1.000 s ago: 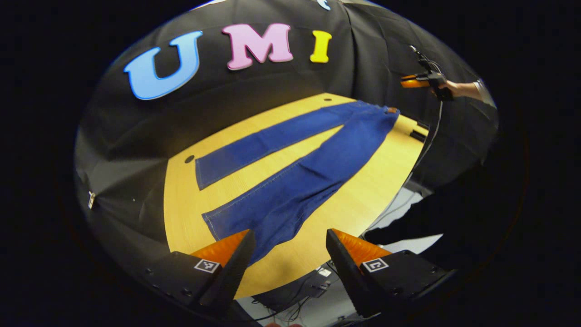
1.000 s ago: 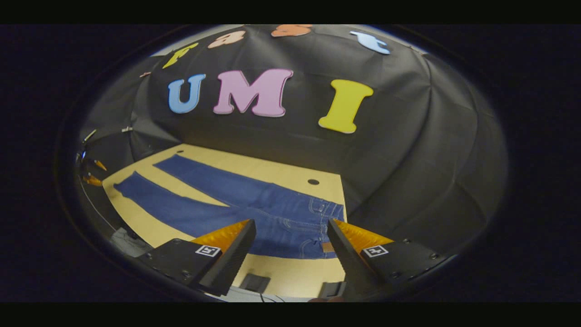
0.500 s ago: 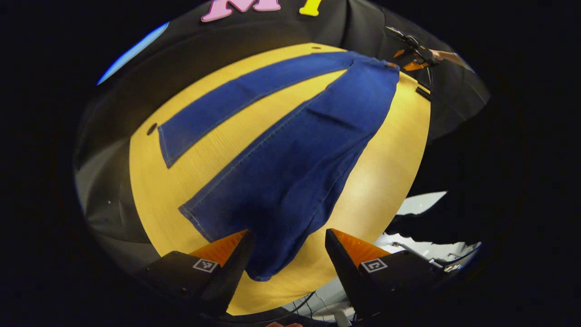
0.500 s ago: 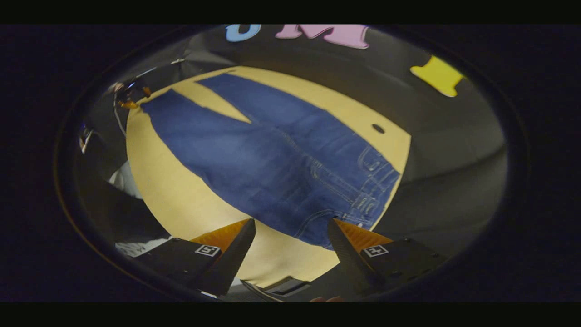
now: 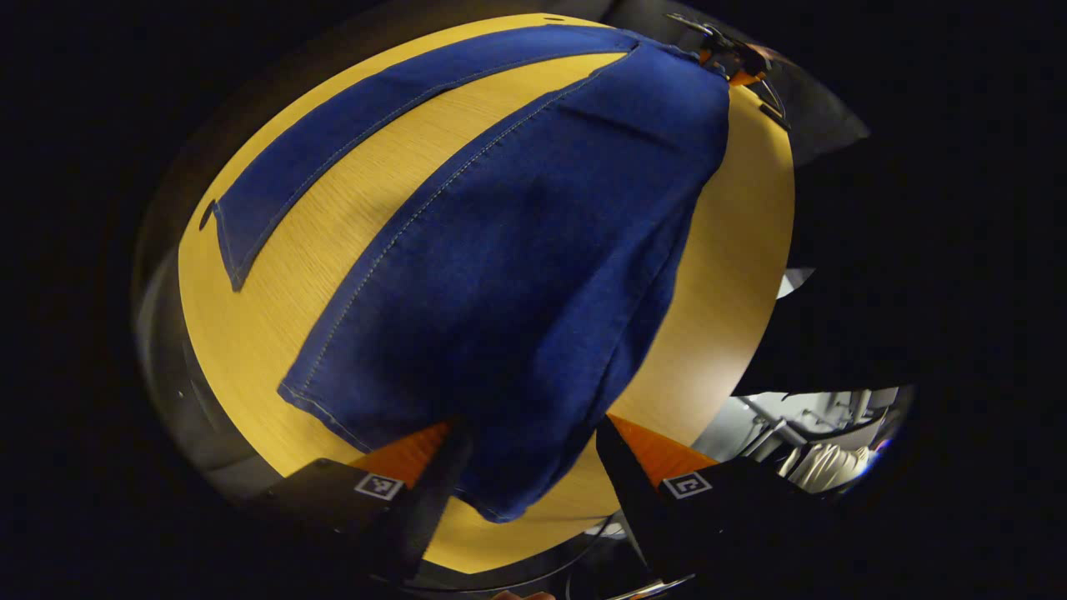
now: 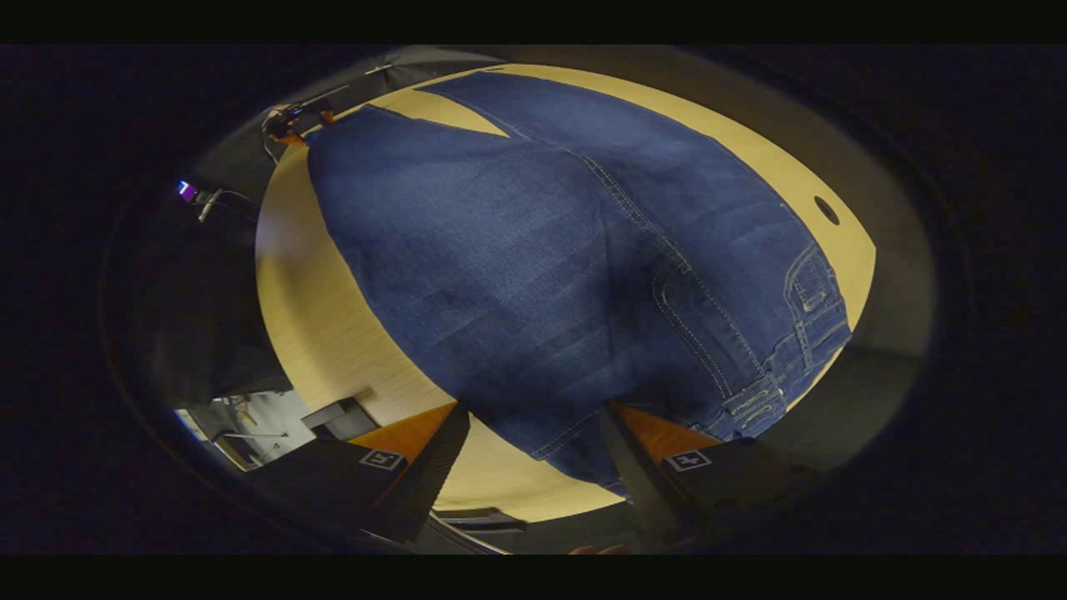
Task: Grasp the waist and the cuffs of the jeans and fold them to make the two legs overlap; first hold the waist and fold one-third of the jeans toward the cuffs, then hold the cuffs and fold the remaining one-third in the same direction to finish folding.
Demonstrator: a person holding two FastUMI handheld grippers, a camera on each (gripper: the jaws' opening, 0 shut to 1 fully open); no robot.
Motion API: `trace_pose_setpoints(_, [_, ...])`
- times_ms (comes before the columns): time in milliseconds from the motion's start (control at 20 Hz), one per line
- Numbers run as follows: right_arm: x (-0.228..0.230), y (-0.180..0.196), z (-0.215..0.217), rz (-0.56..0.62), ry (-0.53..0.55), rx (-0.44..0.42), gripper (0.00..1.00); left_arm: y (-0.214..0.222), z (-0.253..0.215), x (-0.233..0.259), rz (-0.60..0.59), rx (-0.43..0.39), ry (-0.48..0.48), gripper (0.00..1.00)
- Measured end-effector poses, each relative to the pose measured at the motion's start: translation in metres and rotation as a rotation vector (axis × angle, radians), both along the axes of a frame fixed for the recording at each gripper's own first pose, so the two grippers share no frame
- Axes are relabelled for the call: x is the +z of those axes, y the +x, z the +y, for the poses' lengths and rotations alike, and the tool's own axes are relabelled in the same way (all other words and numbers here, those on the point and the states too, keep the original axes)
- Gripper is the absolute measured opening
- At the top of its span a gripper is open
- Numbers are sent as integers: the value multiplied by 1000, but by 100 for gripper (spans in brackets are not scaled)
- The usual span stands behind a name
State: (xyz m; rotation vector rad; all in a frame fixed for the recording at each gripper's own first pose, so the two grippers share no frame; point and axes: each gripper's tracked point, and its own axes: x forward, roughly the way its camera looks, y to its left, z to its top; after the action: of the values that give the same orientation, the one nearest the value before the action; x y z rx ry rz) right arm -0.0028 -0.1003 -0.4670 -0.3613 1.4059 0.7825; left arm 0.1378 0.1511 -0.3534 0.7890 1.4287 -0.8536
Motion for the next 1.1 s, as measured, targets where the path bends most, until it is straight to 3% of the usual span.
trace_pose_setpoints(150, [-4, 7, -1, -12, -65, -79, 93, 5, 7, 0, -2, 46, 63, 92])
trace_pose_setpoints(200, [-2, 6, -1, -13, -76, -106, 83, 8, 11, 0, -23, 55, 87, 89])
trace_pose_setpoints(250, [-3, 12, 2, -24, -81, -153, 77, 11, 9, 0, -33, 59, 75, 70])
trace_pose_setpoints(350, [-4, 24, 9, -75, -69, -312, 33, 22, 3, 3, -58, 80, 15, 36])
trace_pose_setpoints(400, [-1, 28, 8, -83, -72, -347, 11, 22, 0, 10, -55, 146, 14, 21])
trace_pose_setpoints(450, [-2, 27, 8, -84, -83, -376, 10, 22, -3, 3, -71, 193, -6, 6])
trace_pose_setpoints(550, [0, 26, 10, -96, -88, -396, 5, 31, -4, 2, -138, 214, -46, 6])
trace_pose_setpoints(600, [1, 25, 9, -99, -92, -403, 11, 32, -5, 2, -147, 214, -54, 6])
trace_pose_setpoints(650, [7, 26, 11, -115, -89, -415, 0, 33, -4, 3, -157, 217, -53, 6])
trace_pose_setpoints(750, [24, 32, 13, -149, -72, -440, 0, 36, -2, 4, -189, 199, -53, 6])
trace_pose_setpoints(800, [33, 36, 13, -167, -61, -457, 10, 39, -3, 5, -204, 198, -59, 6])
trace_pose_setpoints(850, [43, 42, 13, -195, -46, -476, 0, 45, -5, 12, -219, 212, -69, 6])
trace_pose_setpoints(1100, [107, 98, 1, -415, 0, -556, 0, 116, -12, 62, -313, 356, -174, 6])
